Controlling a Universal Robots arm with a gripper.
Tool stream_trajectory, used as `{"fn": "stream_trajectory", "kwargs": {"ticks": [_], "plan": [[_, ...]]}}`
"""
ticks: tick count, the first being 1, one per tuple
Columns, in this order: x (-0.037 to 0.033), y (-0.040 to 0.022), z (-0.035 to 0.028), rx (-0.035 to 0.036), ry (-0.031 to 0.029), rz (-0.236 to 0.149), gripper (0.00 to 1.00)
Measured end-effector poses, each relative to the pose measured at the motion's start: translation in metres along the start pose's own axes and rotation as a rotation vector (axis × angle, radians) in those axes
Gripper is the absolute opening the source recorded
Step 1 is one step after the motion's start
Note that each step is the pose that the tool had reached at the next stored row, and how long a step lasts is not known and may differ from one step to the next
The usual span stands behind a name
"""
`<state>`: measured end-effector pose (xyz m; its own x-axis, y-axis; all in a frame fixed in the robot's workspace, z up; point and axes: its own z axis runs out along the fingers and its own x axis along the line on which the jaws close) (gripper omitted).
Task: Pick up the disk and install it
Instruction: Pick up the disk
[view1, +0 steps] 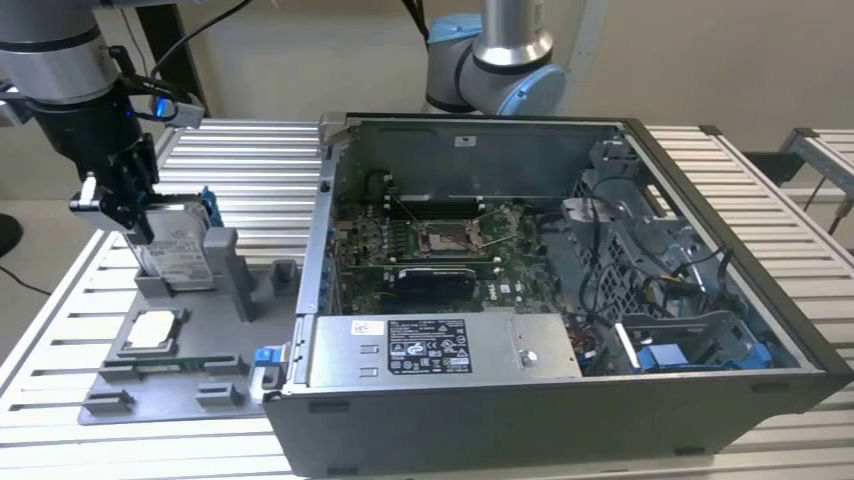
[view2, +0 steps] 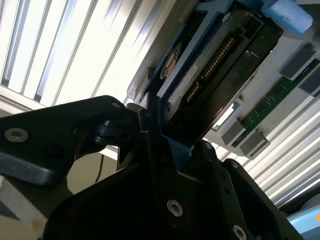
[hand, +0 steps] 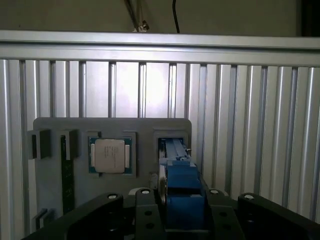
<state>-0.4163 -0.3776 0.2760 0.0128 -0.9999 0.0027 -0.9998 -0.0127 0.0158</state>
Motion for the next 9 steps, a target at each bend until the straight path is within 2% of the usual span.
{"fn": "stream_trajectory", "kwargs": {"ticks": [9], "plan": [[0.0007, -0.0006, 0.0, 0.0001, -0.0011, 0.0, 0.0]]}}
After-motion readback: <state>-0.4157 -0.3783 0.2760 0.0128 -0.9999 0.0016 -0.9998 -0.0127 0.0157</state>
